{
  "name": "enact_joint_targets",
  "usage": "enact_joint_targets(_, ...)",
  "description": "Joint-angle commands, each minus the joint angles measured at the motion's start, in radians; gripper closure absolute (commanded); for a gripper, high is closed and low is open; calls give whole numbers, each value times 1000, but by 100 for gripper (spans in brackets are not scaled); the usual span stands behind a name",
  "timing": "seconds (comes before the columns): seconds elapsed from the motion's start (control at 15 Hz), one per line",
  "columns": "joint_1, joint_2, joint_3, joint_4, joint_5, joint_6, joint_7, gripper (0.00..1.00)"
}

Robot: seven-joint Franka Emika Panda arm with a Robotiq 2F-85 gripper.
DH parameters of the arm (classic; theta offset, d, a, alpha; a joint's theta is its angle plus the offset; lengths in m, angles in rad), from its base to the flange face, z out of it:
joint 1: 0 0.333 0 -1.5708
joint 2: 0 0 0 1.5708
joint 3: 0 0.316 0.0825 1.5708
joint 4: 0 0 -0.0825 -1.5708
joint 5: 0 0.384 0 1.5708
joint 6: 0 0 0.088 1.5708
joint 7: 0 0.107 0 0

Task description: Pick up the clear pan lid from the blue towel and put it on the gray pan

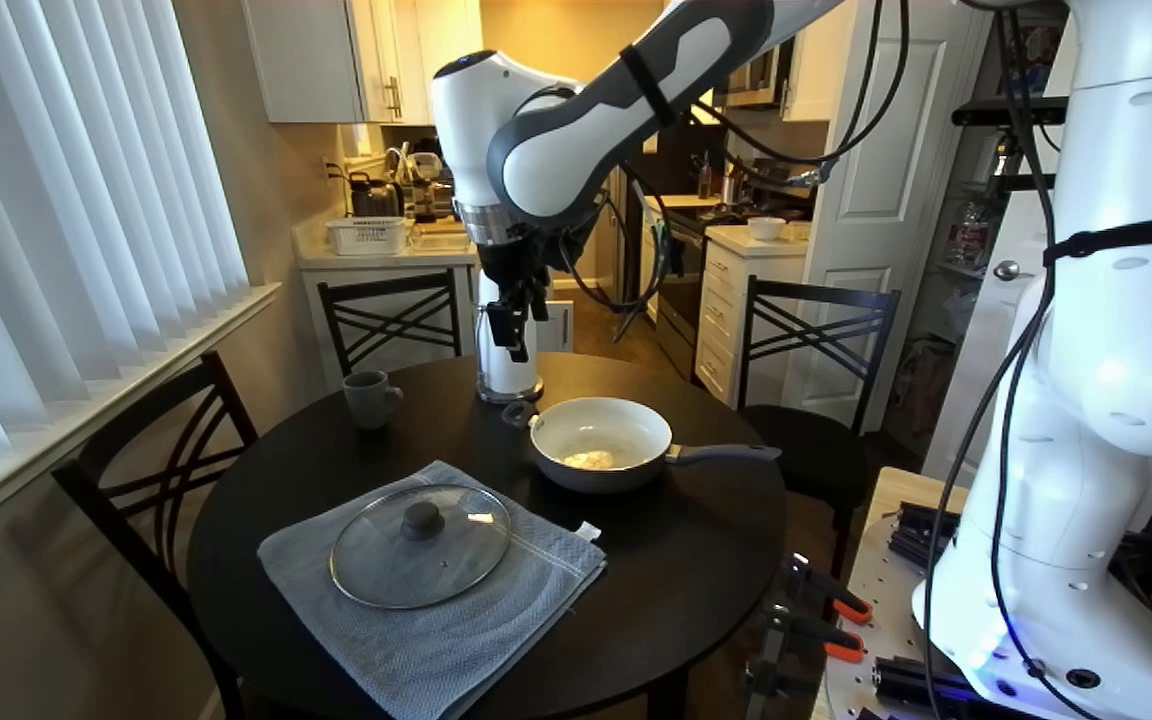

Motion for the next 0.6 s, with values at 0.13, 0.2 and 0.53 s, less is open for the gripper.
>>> enact_joint_targets(0.13,39,76,55,96,91,135,-6,0)
enact_joint_targets(0.2,53,108,68,114,100,166,-3,0)
enact_joint_targets(0.53,138,322,40,234,34,216,85,0)
